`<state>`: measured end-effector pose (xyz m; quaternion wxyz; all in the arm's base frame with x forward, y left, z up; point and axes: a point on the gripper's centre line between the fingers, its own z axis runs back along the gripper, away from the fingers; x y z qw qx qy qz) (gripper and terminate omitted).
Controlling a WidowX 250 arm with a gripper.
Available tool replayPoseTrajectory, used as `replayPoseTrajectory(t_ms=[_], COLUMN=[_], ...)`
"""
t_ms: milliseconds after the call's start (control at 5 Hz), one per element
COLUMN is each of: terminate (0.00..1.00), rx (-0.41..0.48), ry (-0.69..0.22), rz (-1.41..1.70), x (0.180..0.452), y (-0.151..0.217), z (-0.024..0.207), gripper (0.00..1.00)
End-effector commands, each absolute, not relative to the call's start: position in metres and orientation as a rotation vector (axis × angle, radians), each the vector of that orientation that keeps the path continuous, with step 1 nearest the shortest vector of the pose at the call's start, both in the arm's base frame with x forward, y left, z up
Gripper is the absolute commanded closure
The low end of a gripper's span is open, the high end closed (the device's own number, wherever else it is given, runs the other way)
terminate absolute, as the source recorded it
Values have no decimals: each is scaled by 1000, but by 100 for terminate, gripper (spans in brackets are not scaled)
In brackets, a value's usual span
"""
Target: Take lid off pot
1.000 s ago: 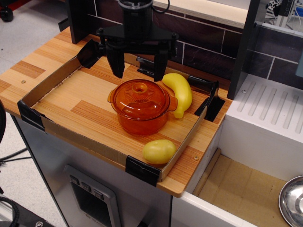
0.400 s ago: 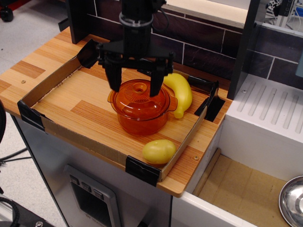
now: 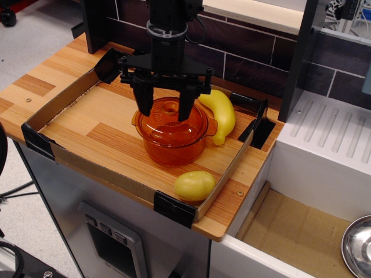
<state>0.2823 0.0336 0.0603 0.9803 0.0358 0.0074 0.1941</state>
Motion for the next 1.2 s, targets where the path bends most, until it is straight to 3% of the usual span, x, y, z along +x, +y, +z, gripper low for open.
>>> replayPoseTrajectory(t_ms=[0,400,600,1000], terminate=[0,0,0,0], rx=[67,-72,-55,-2], ry=[-46,-92,-78,-18], rz=[375,434,500,557], x=[287,296,297,305], y=[35,51,78,141], z=[84,154,163,138], gripper=[100,100,100,100])
